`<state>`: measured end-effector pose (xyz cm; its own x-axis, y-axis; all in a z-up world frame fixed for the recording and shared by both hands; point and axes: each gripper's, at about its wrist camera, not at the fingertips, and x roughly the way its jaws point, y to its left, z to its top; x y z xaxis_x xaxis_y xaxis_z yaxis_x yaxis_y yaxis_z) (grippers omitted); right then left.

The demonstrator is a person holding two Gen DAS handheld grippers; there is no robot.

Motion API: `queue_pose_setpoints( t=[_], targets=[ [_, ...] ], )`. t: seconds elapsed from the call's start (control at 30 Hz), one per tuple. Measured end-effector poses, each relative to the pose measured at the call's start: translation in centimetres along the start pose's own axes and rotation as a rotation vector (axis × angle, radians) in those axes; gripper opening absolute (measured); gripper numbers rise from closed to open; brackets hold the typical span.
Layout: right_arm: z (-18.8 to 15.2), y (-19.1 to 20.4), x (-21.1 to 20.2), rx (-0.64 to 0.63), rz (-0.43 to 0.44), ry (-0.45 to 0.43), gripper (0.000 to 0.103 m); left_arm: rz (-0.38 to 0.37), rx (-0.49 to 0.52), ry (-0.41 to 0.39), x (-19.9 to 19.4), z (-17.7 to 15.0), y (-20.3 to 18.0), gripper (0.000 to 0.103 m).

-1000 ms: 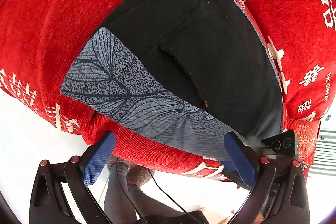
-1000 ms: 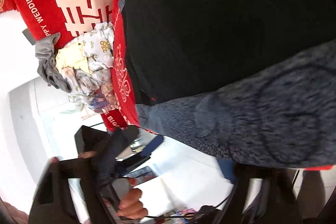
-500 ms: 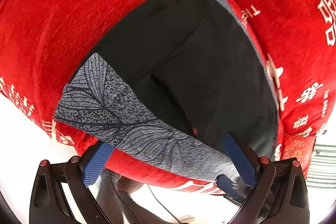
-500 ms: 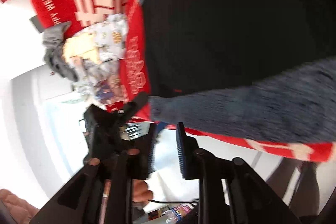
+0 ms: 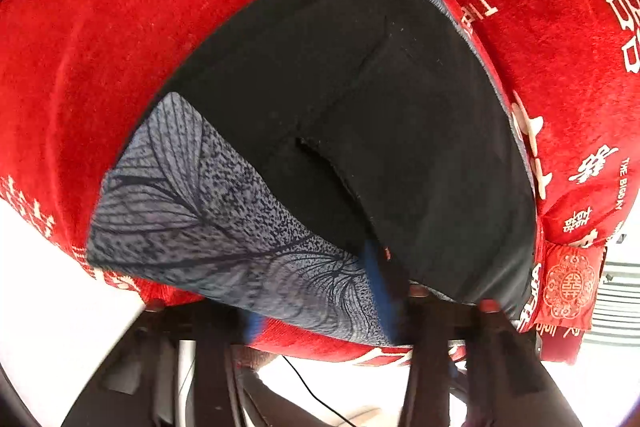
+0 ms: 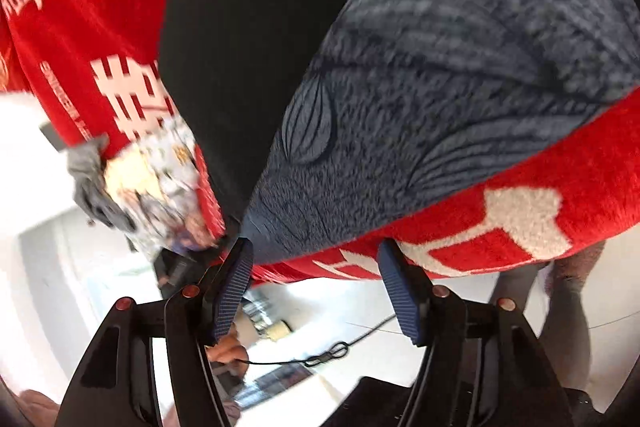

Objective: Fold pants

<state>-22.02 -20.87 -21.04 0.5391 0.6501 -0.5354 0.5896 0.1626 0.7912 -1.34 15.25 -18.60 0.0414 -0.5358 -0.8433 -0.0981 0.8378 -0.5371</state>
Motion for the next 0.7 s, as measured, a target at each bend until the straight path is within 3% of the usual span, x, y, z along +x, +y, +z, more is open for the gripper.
queue_pose_setpoints(
  t=[0.03,0.13,0.33,0.37,0.43,0.47,0.57,0.7],
  targets=[
    [0.1,-0.1,-0.3,-0.001,0.018,-0.011,0.069,-0.015,0.003,0.003,-0.1,0.0,-0.1,0.025],
    [0.7,0.1,-0.9,-0.005,0.065,-0.056,0.069,-0.035,0.017,0.006,-1.0,0.1,-0.5,0.025],
    [0.1,-1.2,-0.9,0.038,0.095,-0.05,0.066,-0.01,0.066,0.046,-0.8,0.5,-1.5,0.025],
    [0.1,-1.3,-0.9,0.05,0.101,-0.058,0.061,-0.005,0.065,0.052,-0.6,0.5,-1.5,0.025],
    [0.5,-1.4,-1.5,0.093,0.129,-0.098,0.038,0.002,0.064,0.064,-0.5,0.6,-1.5,0.025],
    [0.7,-1.3,-1.6,0.116,0.136,-0.116,0.014,0.008,0.068,0.067,-0.6,0.6,-1.5,0.025],
    [0.7,-0.3,-2.5,0.098,0.102,-0.129,0.01,0.017,0.08,0.064,-1.4,0.8,-2.2,0.025],
    [1.6,4.3,-4.4,-0.015,0.047,-0.146,0.006,0.01,0.104,0.035,-3.1,1.8,-4.2,0.025]
  ],
)
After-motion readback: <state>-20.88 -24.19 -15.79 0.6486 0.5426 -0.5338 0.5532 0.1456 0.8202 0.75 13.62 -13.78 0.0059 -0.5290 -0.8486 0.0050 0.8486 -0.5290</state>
